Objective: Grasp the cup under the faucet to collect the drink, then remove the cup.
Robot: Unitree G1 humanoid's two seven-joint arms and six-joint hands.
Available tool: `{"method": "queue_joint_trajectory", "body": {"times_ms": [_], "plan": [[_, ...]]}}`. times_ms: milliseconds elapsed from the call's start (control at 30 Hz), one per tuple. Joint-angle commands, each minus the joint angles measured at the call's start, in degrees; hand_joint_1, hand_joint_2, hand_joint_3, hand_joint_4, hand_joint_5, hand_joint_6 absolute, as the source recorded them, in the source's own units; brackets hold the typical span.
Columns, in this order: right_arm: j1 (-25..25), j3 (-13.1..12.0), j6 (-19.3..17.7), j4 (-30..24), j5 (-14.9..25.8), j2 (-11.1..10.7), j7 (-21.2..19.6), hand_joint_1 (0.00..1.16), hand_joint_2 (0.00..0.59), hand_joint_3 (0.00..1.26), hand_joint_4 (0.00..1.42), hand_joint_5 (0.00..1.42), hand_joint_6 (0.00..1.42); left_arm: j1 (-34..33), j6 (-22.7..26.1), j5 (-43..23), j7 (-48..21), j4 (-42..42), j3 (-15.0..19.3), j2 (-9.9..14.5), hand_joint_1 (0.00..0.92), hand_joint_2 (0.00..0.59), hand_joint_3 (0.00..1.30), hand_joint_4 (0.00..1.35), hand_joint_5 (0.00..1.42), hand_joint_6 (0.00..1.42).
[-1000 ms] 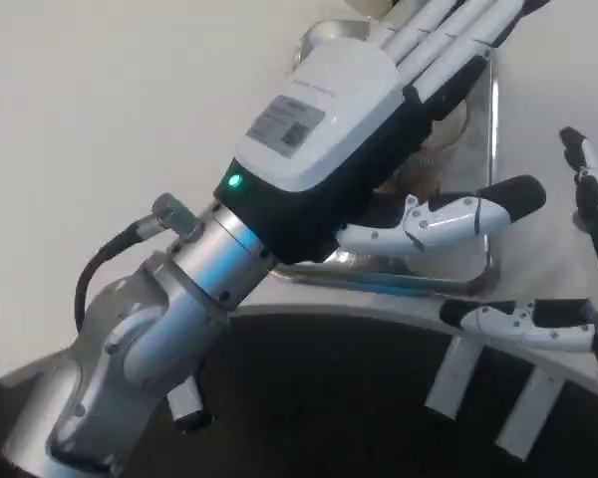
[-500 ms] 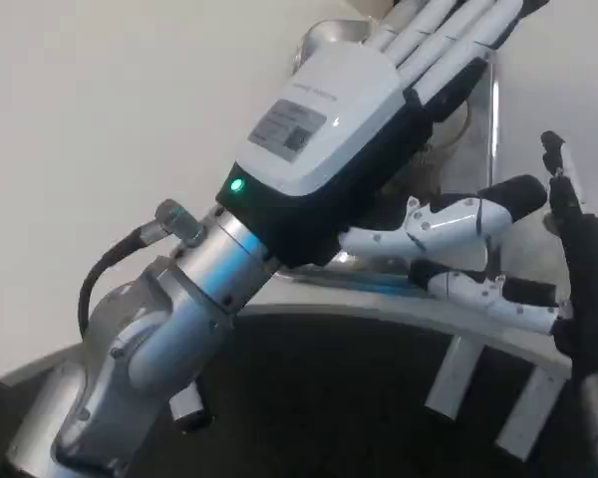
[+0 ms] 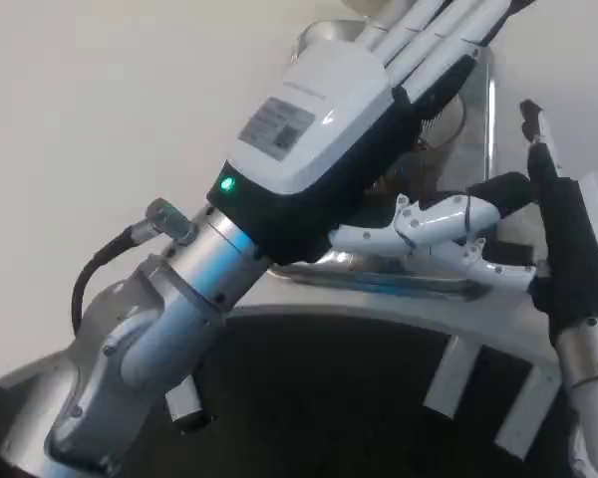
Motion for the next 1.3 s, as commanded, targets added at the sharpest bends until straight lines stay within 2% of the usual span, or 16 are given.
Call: {"method": "queue_joint_trajectory", "body": {"times_ms": [33,300,333,400,467,567,700,800,900,1067,1300], "plan": [[-1.3,0.9,-1.0,2.4,0.8,0.0,-1.2,0.87,0.000,0.00,0.00,0.00,0.10,0.7,0.8,-1.4,-0.7,1.1,1.8,0.5,0.000,0.262,0.00,0.00,0.00,0.00],[-3.7,1.2,-1.7,5.2,1.9,0.0,-2.4,0.88,0.017,0.00,0.00,0.00,0.11,-1.3,2.7,-11.2,-1.1,3.5,6.7,-1.8,0.000,0.262,0.00,0.00,0.00,0.00],[-3.9,1.1,-1.8,5.6,2.1,0.0,-2.6,0.88,0.020,0.00,0.00,0.00,0.12,-1.6,3.2,-13.5,-1.9,4.0,7.2,-2.3,0.000,0.253,0.00,0.00,0.00,0.00],[-4.2,0.9,-2.2,6.3,2.5,0.0,-2.9,0.85,0.029,0.00,0.01,0.01,0.14,-2.6,5.8,-23.9,-6.0,6.0,9.0,-4.5,0.000,0.250,0.00,0.00,0.00,0.00],[-4.6,0.8,-2.8,7.0,3.0,0.0,-3.2,0.84,0.031,0.00,0.01,0.01,0.14,-3.1,7.1,-30.4,-8.4,7.1,10.3,-5.9,0.000,0.241,0.00,0.00,0.00,0.00],[-5.1,0.8,-3.2,7.6,3.6,-0.1,-3.5,0.83,0.045,0.00,0.01,0.01,0.14,-3.2,6.5,-34.3,-9.1,7.6,11.9,-6.9,0.000,0.239,0.00,0.00,0.00,0.00],[-6.2,0.8,-3.6,8.6,4.2,-0.1,-3.8,0.85,0.055,0.00,0.01,0.01,0.14,-2.4,5.1,-33.2,-7.6,6.8,13.6,-7.1,0.000,0.237,0.00,0.00,0.00,0.00],[-7.4,1.0,-3.9,10.0,4.6,0.2,-4.1,0.93,0.055,0.00,0.01,0.01,0.14,0.9,6.3,-24.2,-3.0,4.1,14.4,-5.3,0.000,0.241,0.00,0.00,0.00,0.00],[-8.4,1.4,-4.2,10.8,4.7,0.2,-4.5,0.97,0.051,0.01,0.01,0.01,0.14,4.1,7.7,-19.5,-0.9,2.4,14.6,-4.7,0.000,0.245,0.00,0.00,0.00,0.00],[-10.3,2.4,-4.9,12.3,4.2,-0.4,-4.8,0.99,0.061,0.01,0.02,0.01,0.14,10.9,10.1,-16.9,0.8,-0.5,15.3,-5.0,0.000,0.249,0.00,0.00,0.00,0.00],[-11.7,2.8,-4.9,13.9,4.1,-0.2,-6.1,0.95,0.104,0.01,0.02,0.01,0.14,16.4,12.1,-16.1,1.0,-3.2,15.2,-5.3,0.000,0.250,0.00,0.00,0.00,0.00]]}}
